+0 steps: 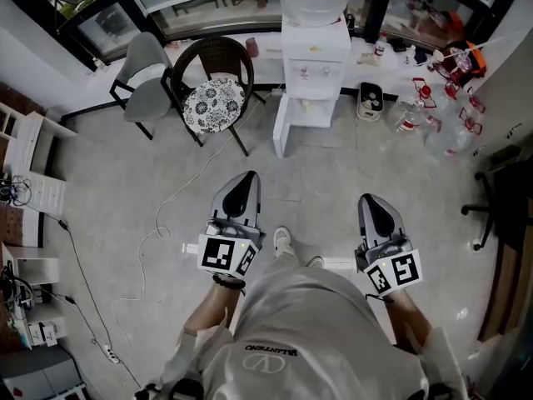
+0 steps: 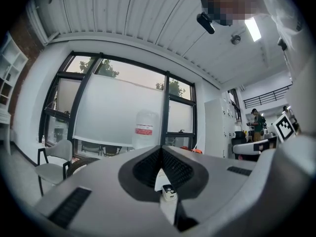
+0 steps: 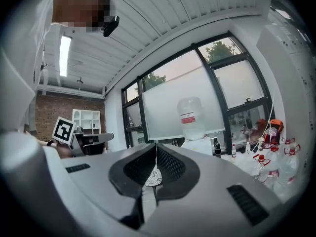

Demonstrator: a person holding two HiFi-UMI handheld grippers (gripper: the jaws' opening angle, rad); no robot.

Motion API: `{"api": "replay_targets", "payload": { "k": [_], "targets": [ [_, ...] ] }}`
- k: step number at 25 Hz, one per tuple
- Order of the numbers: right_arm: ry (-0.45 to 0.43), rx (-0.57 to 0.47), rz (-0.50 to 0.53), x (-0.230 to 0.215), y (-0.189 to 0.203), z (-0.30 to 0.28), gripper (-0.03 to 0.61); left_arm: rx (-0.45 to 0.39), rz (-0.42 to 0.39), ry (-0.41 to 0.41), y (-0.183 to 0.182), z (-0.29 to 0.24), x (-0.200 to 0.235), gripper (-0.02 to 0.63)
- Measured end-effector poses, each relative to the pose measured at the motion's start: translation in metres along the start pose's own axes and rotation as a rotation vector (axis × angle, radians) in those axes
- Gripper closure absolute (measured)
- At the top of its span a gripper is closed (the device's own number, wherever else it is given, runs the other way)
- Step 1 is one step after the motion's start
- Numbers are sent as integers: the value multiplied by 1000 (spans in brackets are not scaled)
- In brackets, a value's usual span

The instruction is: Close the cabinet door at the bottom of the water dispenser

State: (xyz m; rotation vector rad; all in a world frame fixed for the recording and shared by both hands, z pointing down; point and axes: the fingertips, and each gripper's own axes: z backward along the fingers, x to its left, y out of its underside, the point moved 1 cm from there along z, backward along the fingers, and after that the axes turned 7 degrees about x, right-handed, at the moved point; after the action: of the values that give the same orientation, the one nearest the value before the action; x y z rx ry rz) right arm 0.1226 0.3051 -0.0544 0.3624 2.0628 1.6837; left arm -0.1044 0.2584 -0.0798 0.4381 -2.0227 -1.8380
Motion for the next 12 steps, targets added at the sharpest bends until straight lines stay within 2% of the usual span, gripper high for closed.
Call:
{"api": "replay_targets", "payload": {
  "k": [12],
  "targets": [
    [-3, 6, 19, 21, -18, -98, 561, -14, 14, 33, -10, -46, 82, 611]
  ]
}}
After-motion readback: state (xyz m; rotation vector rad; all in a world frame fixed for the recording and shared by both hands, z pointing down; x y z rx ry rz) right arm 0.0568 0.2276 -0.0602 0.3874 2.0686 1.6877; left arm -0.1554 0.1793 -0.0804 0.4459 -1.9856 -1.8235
